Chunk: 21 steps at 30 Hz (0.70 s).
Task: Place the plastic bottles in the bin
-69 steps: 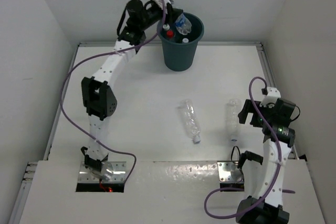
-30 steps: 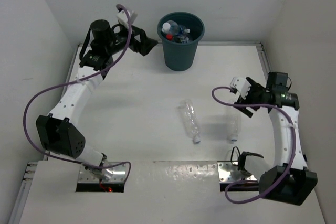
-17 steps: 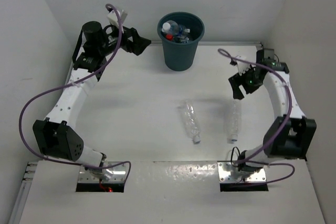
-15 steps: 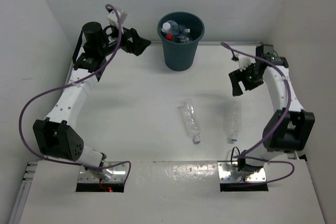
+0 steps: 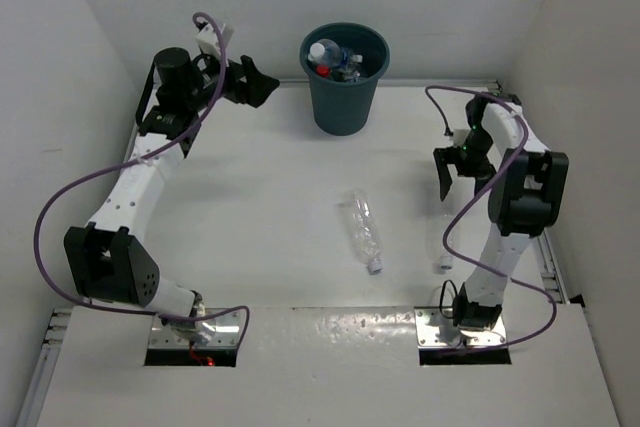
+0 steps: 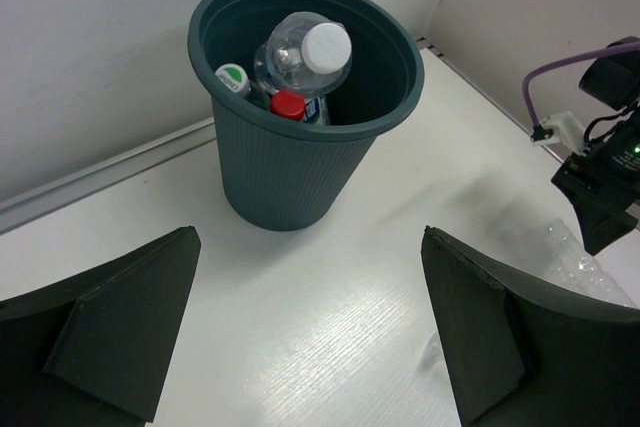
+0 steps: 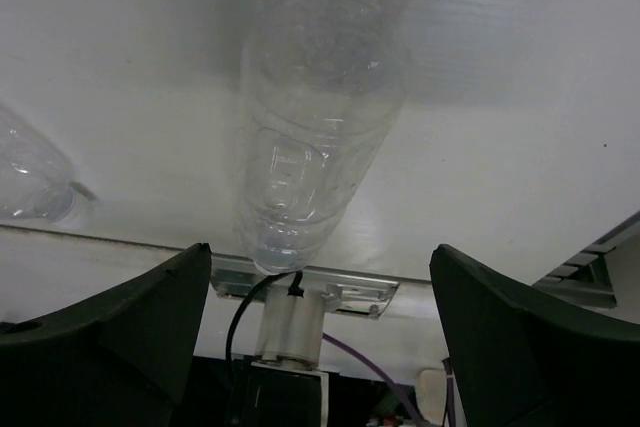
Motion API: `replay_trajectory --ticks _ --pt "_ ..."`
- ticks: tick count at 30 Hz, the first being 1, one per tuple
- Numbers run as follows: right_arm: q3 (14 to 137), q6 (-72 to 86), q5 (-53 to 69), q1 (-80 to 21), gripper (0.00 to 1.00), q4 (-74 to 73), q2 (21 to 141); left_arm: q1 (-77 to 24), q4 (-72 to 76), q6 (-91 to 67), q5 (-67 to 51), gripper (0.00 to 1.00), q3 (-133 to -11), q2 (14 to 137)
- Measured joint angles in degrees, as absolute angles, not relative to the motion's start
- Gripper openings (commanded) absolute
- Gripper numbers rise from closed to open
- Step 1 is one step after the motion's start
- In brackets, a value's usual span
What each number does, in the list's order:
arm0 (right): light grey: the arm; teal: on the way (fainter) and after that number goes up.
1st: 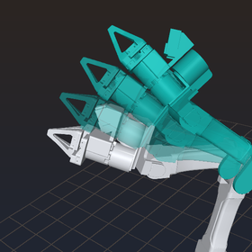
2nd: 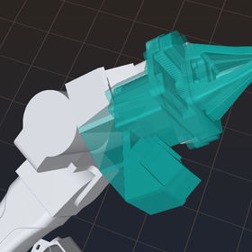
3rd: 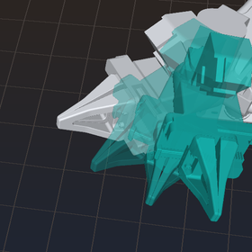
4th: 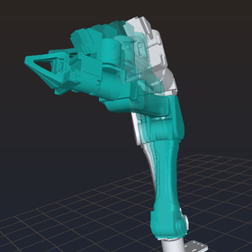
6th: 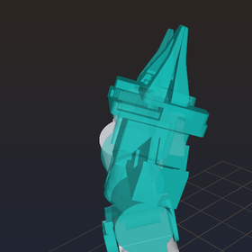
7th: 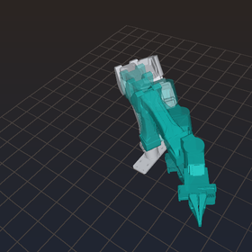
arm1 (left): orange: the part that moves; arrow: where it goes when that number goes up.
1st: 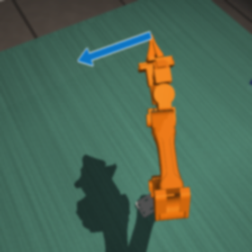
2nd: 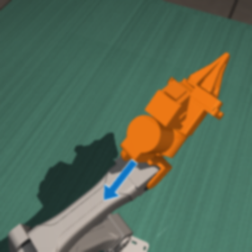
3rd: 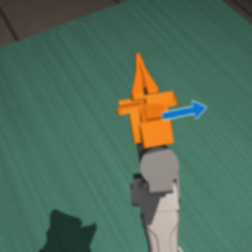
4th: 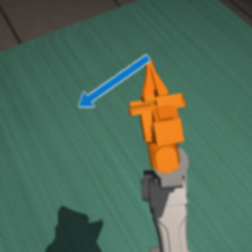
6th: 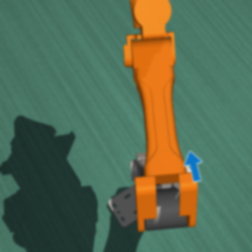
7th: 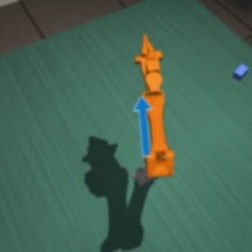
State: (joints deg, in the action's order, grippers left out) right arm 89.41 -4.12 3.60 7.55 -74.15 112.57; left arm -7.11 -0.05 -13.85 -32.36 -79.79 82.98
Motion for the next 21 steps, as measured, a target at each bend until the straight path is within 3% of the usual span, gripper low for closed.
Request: replay_trajectory --ticks 19,21 --pt "95.94 -1.43 1.50 5.89 0.89 -73.56 126.50 -4.60 -0.45 -14.24 -30.59 1.00 -76.88 81.30" --pt "95.94 -1.43 1.50 5.76 0.85 -73.54 127.04 -4.38 -0.43 -14.24 -30.50 1.00 -76.69 81.30"
